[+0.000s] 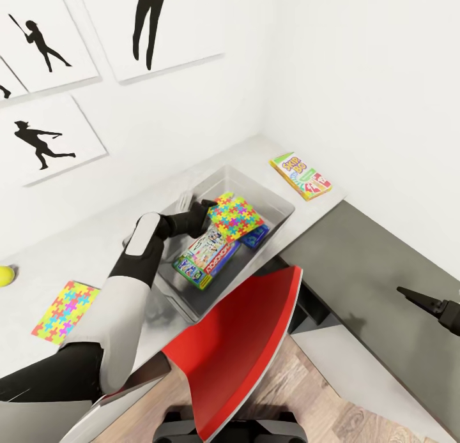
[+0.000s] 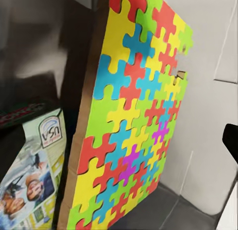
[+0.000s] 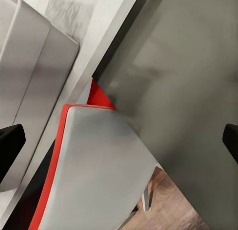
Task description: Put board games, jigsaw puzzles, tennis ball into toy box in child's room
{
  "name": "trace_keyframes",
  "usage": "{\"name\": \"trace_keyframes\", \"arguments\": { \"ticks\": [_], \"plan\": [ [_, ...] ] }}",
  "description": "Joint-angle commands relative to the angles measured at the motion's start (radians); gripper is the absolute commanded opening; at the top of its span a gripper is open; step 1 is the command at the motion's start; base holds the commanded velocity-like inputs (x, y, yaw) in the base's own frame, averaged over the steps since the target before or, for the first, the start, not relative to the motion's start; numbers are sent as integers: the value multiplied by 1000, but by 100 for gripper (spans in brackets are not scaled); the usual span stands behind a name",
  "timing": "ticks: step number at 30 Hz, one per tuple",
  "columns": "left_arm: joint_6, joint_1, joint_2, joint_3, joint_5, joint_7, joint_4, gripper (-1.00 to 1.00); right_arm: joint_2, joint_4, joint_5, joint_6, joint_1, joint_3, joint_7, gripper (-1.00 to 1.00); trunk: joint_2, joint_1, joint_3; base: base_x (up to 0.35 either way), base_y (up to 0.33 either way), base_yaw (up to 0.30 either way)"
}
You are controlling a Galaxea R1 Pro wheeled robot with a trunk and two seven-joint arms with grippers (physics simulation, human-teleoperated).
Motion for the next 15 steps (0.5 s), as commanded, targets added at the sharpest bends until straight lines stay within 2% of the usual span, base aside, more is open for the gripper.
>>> {"name": "trace_keyframes", "arguments": {
  "ticks": [1, 4, 6, 7, 15],
  "plan": [
    [10, 0, -1, 3, -6, 16, 4, 100, 0, 0, 1, 4, -1, -1, 3, 100, -1, 1, -2, 0, 0, 0],
    [10, 0, -1, 3, 49, 71, 1, 100, 0, 0, 1, 4, -1, -1, 3, 100, -1, 1, -2, 0, 0, 0],
    [10, 0, -1, 3, 62, 84, -1, 100, 0, 0, 1, 4, -1, -1, 3, 100, -1, 1, -2, 0, 0, 0],
    [9, 0, -1, 2, 82, 101, -9, 100, 0, 0, 1, 4, -1, -1, 3, 100, -1, 1, -2, 0, 0, 0],
    [10, 0, -1, -1, 107, 124, -43, 100, 0, 0, 1, 4, -1, -1, 3, 100, -1, 1, -2, 0, 0, 0]
  ]
}}
